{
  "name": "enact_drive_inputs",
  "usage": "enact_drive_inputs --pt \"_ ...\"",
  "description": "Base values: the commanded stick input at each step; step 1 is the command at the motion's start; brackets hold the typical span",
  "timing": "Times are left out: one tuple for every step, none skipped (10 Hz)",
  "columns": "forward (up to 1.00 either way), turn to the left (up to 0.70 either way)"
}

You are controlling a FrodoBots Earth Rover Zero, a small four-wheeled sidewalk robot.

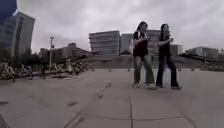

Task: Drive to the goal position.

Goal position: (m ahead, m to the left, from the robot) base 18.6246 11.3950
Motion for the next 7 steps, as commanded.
enact_drive_inputs --pt "0.7 0.02" --pt "0.7 0.02" --pt "0.7 0.02" --pt "0.7 0.02" --pt "0.7 0.02" --pt "0.7 0.02" --pt "0.7 0.02"
